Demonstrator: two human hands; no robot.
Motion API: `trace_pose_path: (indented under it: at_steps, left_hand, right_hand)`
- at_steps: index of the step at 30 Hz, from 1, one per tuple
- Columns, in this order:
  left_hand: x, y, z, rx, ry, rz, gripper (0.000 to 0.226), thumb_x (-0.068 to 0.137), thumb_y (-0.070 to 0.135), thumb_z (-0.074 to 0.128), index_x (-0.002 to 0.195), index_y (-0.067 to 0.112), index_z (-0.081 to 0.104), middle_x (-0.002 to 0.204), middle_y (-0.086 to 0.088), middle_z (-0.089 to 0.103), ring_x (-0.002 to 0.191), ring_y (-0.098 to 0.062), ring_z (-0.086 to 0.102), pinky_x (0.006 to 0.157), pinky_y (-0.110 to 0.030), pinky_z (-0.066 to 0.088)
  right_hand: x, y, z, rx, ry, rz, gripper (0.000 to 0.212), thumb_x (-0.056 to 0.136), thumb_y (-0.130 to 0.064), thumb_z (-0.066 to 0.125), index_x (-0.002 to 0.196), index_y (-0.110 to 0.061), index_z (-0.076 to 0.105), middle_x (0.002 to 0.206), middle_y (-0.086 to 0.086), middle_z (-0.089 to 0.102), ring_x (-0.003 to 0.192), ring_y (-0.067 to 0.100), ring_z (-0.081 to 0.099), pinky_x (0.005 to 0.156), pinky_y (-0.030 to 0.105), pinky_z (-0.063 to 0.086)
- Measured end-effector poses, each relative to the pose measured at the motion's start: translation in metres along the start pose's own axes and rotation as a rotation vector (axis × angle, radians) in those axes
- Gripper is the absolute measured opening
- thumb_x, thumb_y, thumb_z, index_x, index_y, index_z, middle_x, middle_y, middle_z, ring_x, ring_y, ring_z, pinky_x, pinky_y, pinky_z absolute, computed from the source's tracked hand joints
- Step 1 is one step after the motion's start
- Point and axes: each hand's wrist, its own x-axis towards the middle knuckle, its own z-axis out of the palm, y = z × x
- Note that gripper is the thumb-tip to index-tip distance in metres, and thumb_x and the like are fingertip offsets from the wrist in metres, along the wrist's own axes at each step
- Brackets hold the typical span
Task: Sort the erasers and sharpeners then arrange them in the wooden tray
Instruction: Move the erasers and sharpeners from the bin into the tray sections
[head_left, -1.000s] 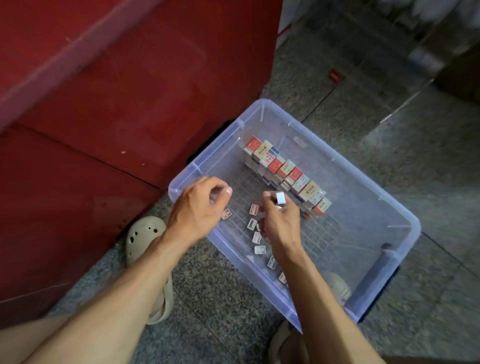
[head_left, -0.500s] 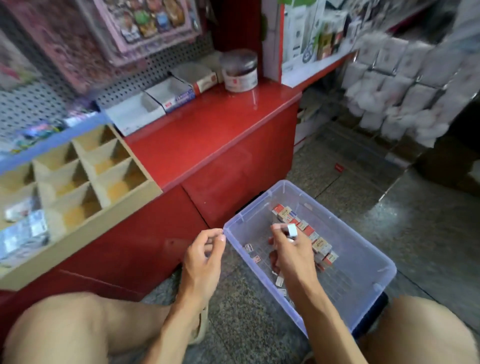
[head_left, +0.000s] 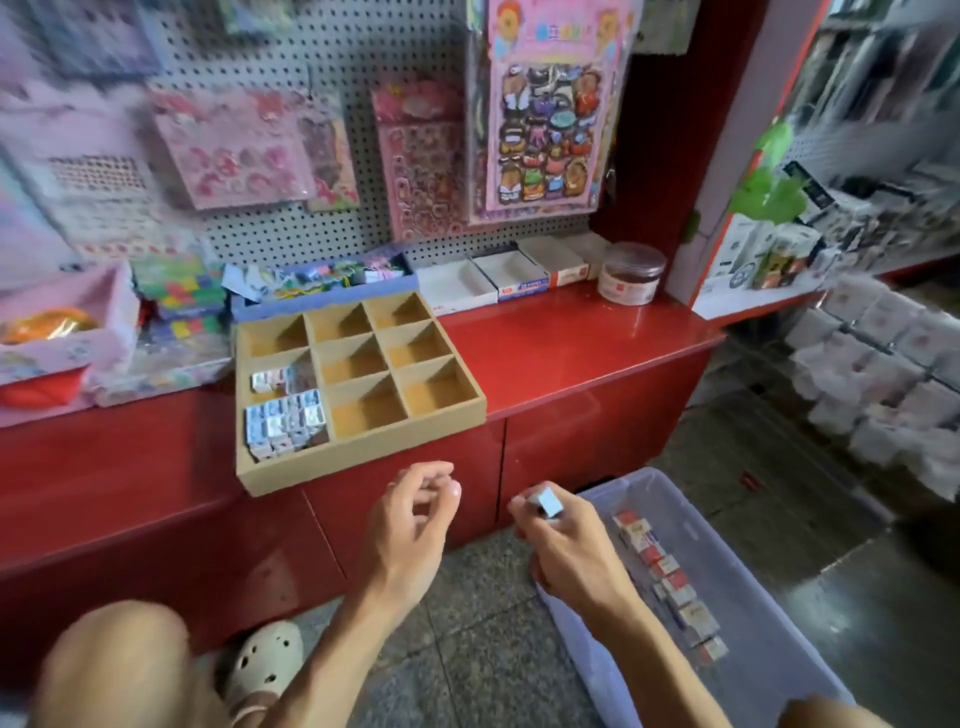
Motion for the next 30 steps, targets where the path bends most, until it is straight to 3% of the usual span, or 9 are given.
trace_pose_path:
  at_steps: [8,10,12,13,17,19,24,27,30]
  left_hand:
    - [0.027,0.002,-0.077,-0.043,0.025,0.156,0.032,0.078,0.051,0.059,0.102,0.032,0.070,0.100,0.016,0.067,0.096,-0.003,0.064,0.065,-0.012,0.047]
    - [0.034,-0.002,-0.090,-0.018,-0.020,0.195,0.027,0.079,0.047,0.062,0.101,0.034,0.071,0.101,0.019,0.066,0.098,-0.004,0.064,0.069,-0.013,0.048]
    - [0.041,-0.005,-0.099,0.018,-0.041,0.243,0.021,0.081,0.044,0.064,0.096,0.033,0.073,0.101,0.017,0.066,0.096,-0.003,0.065,0.076,-0.013,0.048]
    - [0.045,-0.006,-0.103,0.029,-0.042,0.262,0.017,0.082,0.043,0.064,0.093,0.034,0.073,0.099,0.017,0.066,0.094,-0.002,0.065,0.078,-0.013,0.047]
    - [0.056,-0.005,-0.115,0.014,-0.018,0.236,0.008,0.079,0.043,0.064,0.082,0.036,0.067,0.089,0.023,0.067,0.084,0.000,0.063,0.076,-0.016,0.044]
    - [0.060,-0.006,-0.121,-0.066,-0.011,0.156,0.012,0.083,0.037,0.068,0.084,0.026,0.071,0.085,0.020,0.070,0.080,0.001,0.064,0.073,-0.014,0.045]
    - [0.075,-0.010,-0.132,-0.311,0.053,-0.144,0.006,0.089,0.016,0.069,0.085,0.015,0.074,0.071,0.007,0.069,0.071,-0.009,0.064,0.068,-0.015,0.046]
    - [0.084,-0.008,-0.134,-0.406,0.057,-0.197,0.002,0.087,0.012,0.071,0.085,0.013,0.071,0.074,-0.006,0.071,0.069,-0.024,0.071,0.063,-0.025,0.051]
    - [0.092,-0.002,-0.136,-0.457,0.010,-0.192,0.001,0.086,0.010,0.070,0.086,0.010,0.070,0.074,-0.008,0.071,0.065,-0.022,0.070,0.056,-0.026,0.053]
  right_hand:
    - [0.053,-0.059,0.075,-0.520,-0.369,-0.054,0.028,0.097,-0.028,0.055,0.071,-0.021,0.047,0.046,-0.013,0.041,0.041,0.002,0.033,0.048,0.027,0.031]
    - [0.061,-0.073,0.092,-0.608,-0.431,-0.085,0.016,0.095,-0.019,0.052,0.081,-0.026,0.056,0.049,-0.015,0.045,0.038,0.000,0.040,0.047,0.020,0.033]
    - [0.068,-0.084,0.105,-0.668,-0.462,-0.109,0.022,0.090,-0.007,0.050,0.093,-0.026,0.060,0.056,-0.014,0.046,0.037,-0.006,0.044,0.043,0.012,0.032]
    - [0.071,-0.088,0.109,-0.684,-0.475,-0.107,0.022,0.089,-0.004,0.050,0.088,-0.024,0.058,0.056,-0.013,0.045,0.036,-0.006,0.043,0.042,0.012,0.031]
    - [0.077,-0.090,0.115,-0.644,-0.493,-0.089,0.027,0.092,-0.006,0.051,0.070,-0.022,0.053,0.051,-0.014,0.050,0.040,-0.001,0.040,0.047,0.020,0.034]
    - [0.080,-0.084,0.114,-0.567,-0.451,-0.072,0.015,0.097,-0.017,0.055,0.083,-0.013,0.061,0.065,-0.005,0.054,0.047,0.004,0.041,0.048,0.025,0.036]
    - [0.087,-0.087,0.116,-0.311,-0.323,-0.104,0.015,0.101,-0.026,0.057,0.112,-0.020,0.063,0.074,0.000,0.062,0.047,0.012,0.048,0.040,0.020,0.036]
    - [0.091,-0.094,0.124,-0.279,-0.297,-0.128,0.018,0.100,-0.028,0.057,0.107,-0.013,0.064,0.072,-0.003,0.063,0.044,0.009,0.046,0.037,0.018,0.032]
    - [0.096,-0.098,0.134,-0.270,-0.293,-0.111,0.021,0.100,-0.027,0.058,0.095,-0.007,0.063,0.059,-0.009,0.058,0.040,0.007,0.043,0.037,0.019,0.031]
